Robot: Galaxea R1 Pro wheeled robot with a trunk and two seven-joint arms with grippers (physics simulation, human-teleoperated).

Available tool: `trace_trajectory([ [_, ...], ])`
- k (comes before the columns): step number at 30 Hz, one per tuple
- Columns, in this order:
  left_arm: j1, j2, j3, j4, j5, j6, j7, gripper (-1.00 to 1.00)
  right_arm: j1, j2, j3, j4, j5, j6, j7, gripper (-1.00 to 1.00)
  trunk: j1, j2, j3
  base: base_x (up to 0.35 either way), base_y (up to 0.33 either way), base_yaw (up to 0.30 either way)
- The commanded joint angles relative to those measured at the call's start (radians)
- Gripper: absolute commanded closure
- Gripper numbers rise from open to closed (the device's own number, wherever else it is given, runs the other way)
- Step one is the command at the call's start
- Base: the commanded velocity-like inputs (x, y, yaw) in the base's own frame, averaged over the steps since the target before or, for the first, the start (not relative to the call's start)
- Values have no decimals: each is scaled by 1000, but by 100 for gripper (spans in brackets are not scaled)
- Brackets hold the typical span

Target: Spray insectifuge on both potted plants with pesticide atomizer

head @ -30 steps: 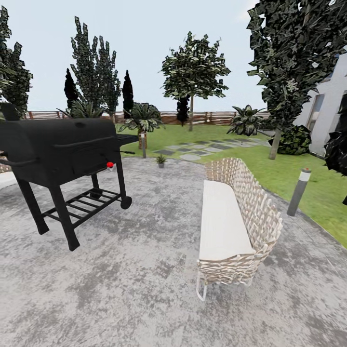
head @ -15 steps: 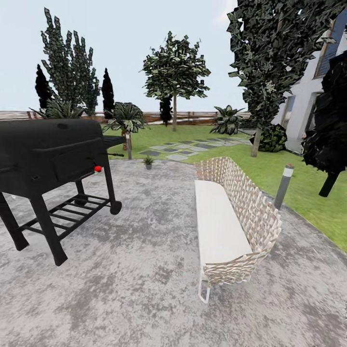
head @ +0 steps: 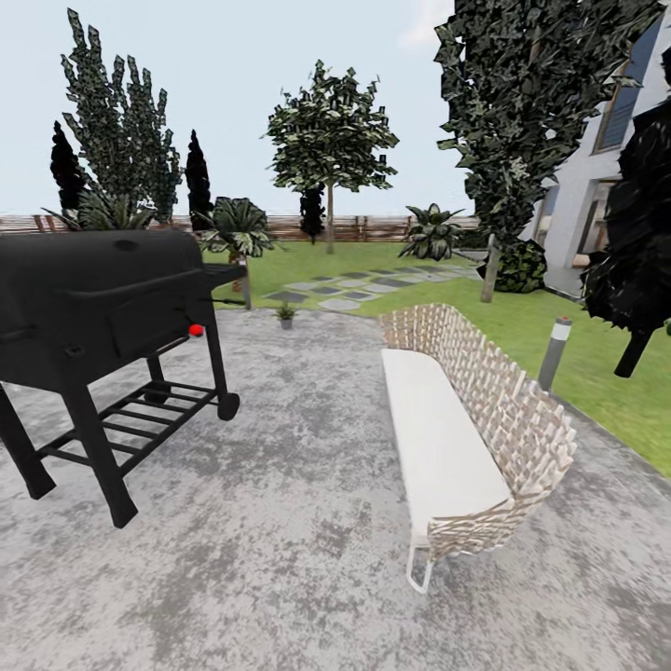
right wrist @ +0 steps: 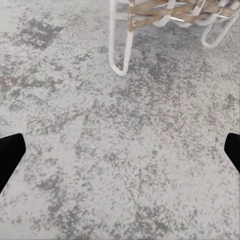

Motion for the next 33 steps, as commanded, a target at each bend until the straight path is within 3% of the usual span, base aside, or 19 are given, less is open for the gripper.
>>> trace_trajectory([
  [1,-1,0,0,1,0,-3,1,-100,0,0,0,0,0,-3,0,-100,0,-1,-1,7,331,-1],
  [21,-1,0,1,0,0,-3,1,-100,0,0,0,0,1,-3,0,-100,0,-1,-1,0,331,-2],
  [33,-1,0,1,0,0,-4,1,-100,0,0,0,0,1,-3,0,-100,0,-1,-1,53,329,-204],
])
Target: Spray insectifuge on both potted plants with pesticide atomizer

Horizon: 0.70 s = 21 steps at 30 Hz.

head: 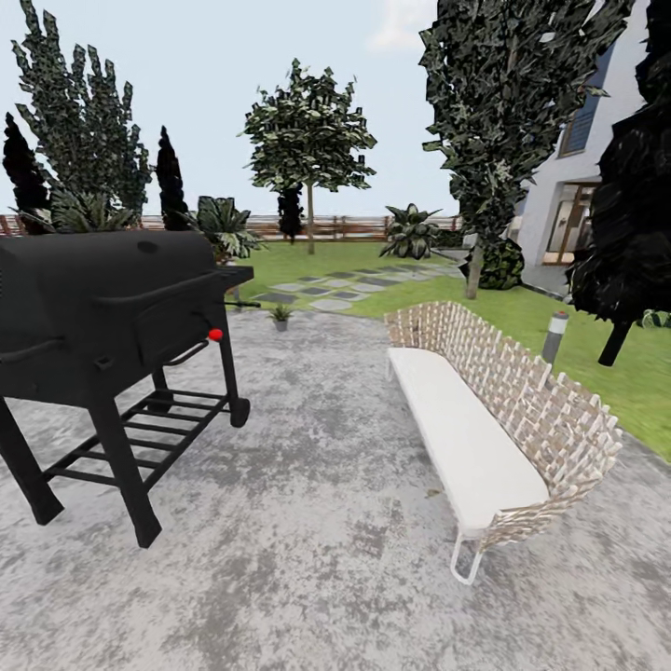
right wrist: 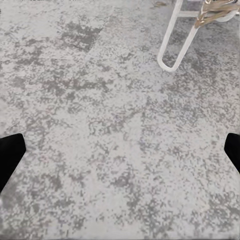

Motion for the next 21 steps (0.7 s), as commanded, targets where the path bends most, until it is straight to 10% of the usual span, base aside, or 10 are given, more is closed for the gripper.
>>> trace_trajectory([
  [1,0,0,0,1,0,-4,1,-100,-1,0,0,0,0,-3,0,-100,0,-1,-1,43,209,-35],
  [21,-1,0,0,-1,1,-3,1,-100,-1,0,0,0,0,-3,-1,-100,46,-85,-39,5,23,-4],
])
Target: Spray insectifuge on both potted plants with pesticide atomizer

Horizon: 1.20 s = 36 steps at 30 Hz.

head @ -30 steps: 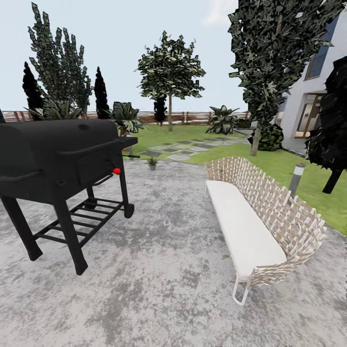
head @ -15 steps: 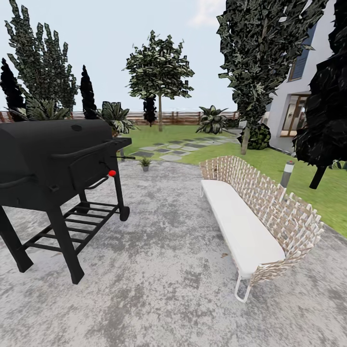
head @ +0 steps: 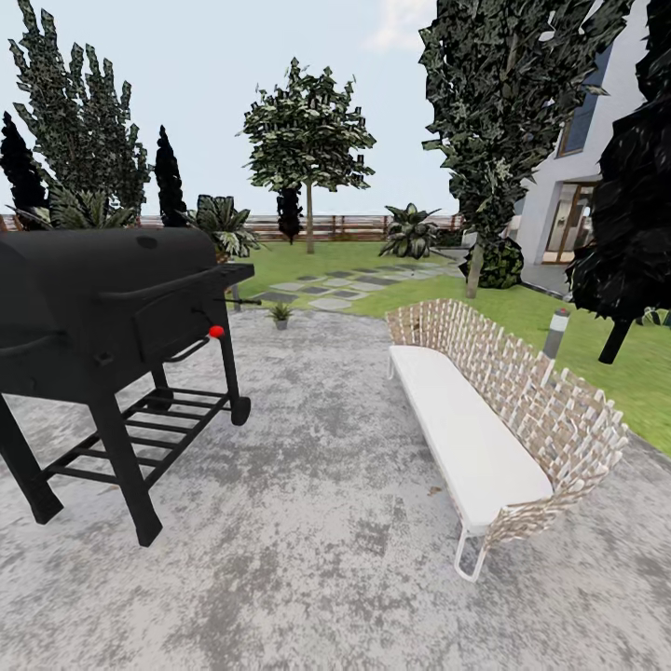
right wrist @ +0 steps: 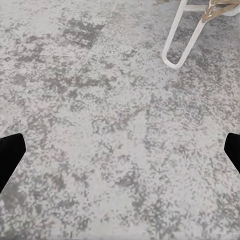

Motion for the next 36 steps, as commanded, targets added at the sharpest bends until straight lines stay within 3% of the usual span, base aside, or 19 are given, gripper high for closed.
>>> trace_trajectory([
  [1,-1,0,0,1,0,-3,1,-100,-1,0,0,1,0,-3,0,-100,4,-8,-4,0,0,0],
  [36,0,0,0,2,-1,-3,1,-100,-1,0,0,2,2,-3,-1,-100,138,-253,-114,0,0,0],
])
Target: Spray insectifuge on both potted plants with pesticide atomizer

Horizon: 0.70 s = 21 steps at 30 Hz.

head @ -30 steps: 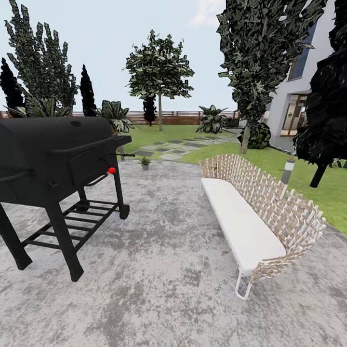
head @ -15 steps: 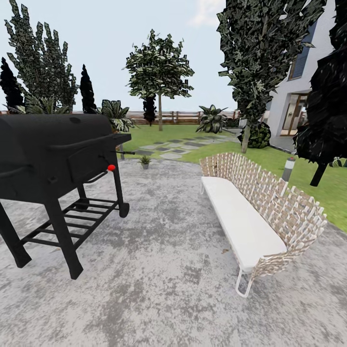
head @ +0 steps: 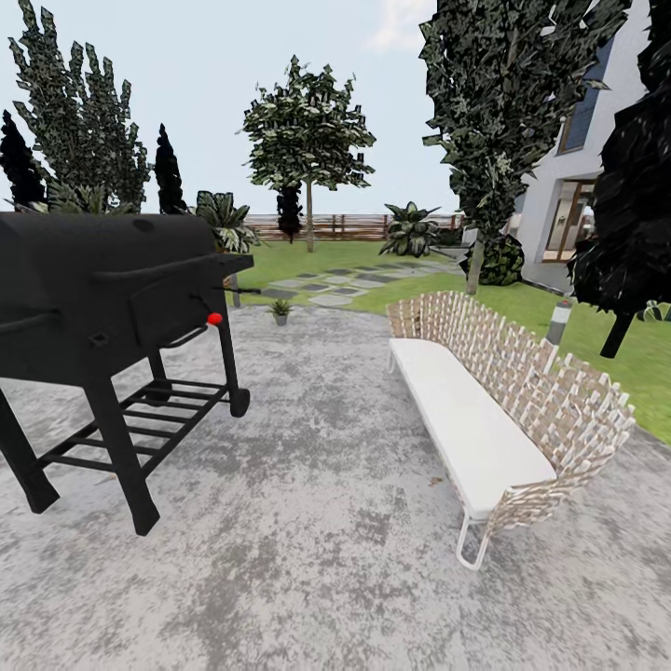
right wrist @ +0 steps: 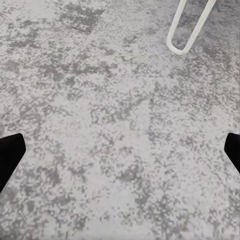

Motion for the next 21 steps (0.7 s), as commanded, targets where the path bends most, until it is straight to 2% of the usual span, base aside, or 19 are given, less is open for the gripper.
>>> trace_trajectory([
  [1,-1,0,0,1,0,-3,1,-100,-1,0,0,1,0,-3,0,-100,4,-8,-4,0,0,0],
  [21,-1,0,0,1,0,-5,1,-100,-1,0,0,-2,-1,-4,1,-100,80,-148,-74,0,0,0],
])
